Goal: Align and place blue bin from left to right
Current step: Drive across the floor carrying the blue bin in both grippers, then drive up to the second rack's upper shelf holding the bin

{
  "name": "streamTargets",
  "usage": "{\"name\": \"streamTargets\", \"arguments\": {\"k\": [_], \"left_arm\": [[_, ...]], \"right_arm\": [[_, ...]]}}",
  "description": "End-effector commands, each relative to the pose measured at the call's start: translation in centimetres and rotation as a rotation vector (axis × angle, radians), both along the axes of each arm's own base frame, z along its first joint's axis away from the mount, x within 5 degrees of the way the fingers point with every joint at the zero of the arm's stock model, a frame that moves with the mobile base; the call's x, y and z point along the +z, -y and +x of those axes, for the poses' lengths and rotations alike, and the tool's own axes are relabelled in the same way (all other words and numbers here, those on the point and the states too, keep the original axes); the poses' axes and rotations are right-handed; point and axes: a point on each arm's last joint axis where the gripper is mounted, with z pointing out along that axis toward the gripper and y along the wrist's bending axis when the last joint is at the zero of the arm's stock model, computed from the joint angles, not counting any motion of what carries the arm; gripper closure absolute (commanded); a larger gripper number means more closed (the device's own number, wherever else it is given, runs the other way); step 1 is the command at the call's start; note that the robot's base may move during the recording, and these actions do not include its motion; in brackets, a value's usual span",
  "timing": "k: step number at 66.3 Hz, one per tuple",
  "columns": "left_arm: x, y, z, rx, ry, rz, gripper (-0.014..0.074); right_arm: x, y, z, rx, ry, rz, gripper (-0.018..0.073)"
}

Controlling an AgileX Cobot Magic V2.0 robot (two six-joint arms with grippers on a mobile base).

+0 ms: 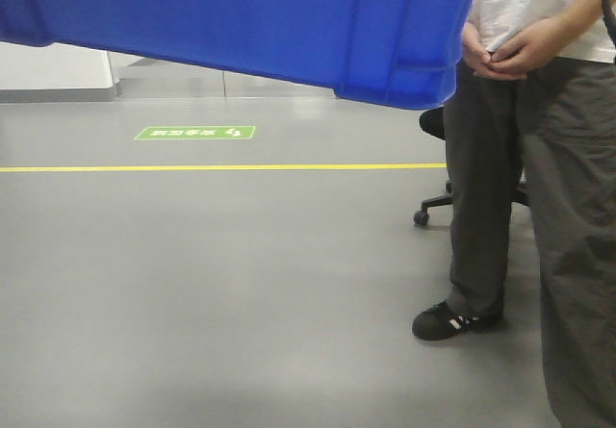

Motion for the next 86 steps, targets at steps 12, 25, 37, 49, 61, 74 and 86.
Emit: {"name": "streamTargets", "arguments": {"k": [12, 25, 37, 49, 61, 74, 86], "left_arm": [[3.17, 0.4, -0.77, -0.005, 0.203, -0.135, 0.0708], [3.17, 0.4, -0.77, -0.005, 0.203, -0.135, 0.0708], [3.17, 0.4, -0.77, -0.005, 0.203, -0.135, 0.0708], [3.17, 0.4, -0.77, -0.005, 0.203, -0.135, 0.0708], [3.17, 0.4, -0.77, -0.005, 0.203, -0.135, 0.0708], [3.17, 0.4, -0.77, -0.005, 0.203, -0.135, 0.0708], [3.17, 0.4, -0.77, -0.005, 0.203, -0.135, 0.0708]], "right_arm": [[1.68, -0.34, -0.41, 0.04, 0.115, 0.036, 0.0627], [1.69, -0.35, -0.4, 0.04, 0.117, 0.037, 0.0627], [1.91, -0.4, -0.25, 0.04, 0.146, 0.045, 0.0627], [2.21, -0.46, -0.07, 0.04, 0.183, 0.057, 0.0627], [2.3, -0.47, -0.02, 0.04, 0.193, 0.06, 0.0627], [2.3, -0.47, -0.02, 0.04, 0.193, 0.06, 0.0627], [2.31, -0.48, -0.01, 0.04, 0.195, 0.061, 0.0627]]}}
